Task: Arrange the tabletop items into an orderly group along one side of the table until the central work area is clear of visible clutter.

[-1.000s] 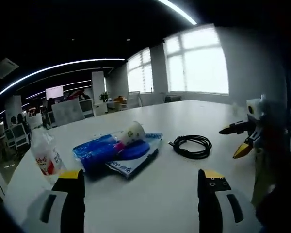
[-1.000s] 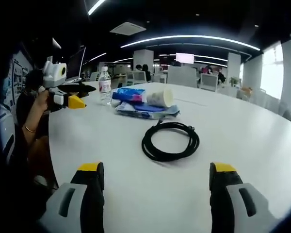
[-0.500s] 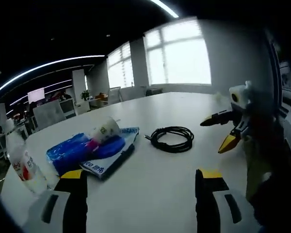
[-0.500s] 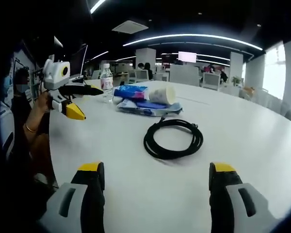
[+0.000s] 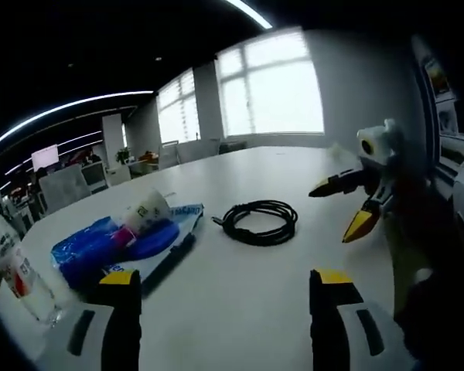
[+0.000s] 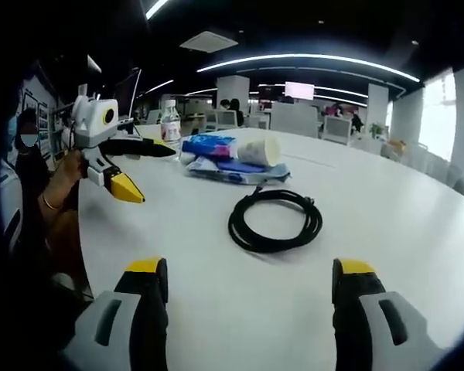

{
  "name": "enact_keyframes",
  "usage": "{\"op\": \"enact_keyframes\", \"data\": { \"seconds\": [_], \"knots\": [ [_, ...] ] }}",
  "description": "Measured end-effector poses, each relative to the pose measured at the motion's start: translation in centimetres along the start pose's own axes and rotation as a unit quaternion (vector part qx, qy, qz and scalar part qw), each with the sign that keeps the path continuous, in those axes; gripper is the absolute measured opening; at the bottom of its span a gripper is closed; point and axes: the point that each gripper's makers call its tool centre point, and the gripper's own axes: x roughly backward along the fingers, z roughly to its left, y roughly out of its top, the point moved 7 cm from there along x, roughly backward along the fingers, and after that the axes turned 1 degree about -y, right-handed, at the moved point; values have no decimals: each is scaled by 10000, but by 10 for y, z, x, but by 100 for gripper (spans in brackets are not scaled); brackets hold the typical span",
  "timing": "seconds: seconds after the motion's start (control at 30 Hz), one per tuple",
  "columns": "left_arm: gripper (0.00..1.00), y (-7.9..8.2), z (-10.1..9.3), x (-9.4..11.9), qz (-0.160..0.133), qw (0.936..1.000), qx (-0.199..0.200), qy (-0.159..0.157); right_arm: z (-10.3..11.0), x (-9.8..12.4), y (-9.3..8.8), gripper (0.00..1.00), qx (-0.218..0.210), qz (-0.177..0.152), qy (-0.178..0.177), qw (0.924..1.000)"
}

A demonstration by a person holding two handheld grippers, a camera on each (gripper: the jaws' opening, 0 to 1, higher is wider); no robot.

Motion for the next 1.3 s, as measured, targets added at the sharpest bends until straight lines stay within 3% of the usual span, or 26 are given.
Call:
{"op": "enact_keyframes", "data": {
  "seconds": [0.57, 1.3],
  "knots": [
    [92, 4, -16, -25, 3, 9990, -6, -455, -10, -7, 1, 84, 178, 159, -22, 9997],
    [92, 13, -21, -55, 98, 9975, -54, -696, -19, -19, 8, 81, 548, 223, 160, 9981]
  ]
}}
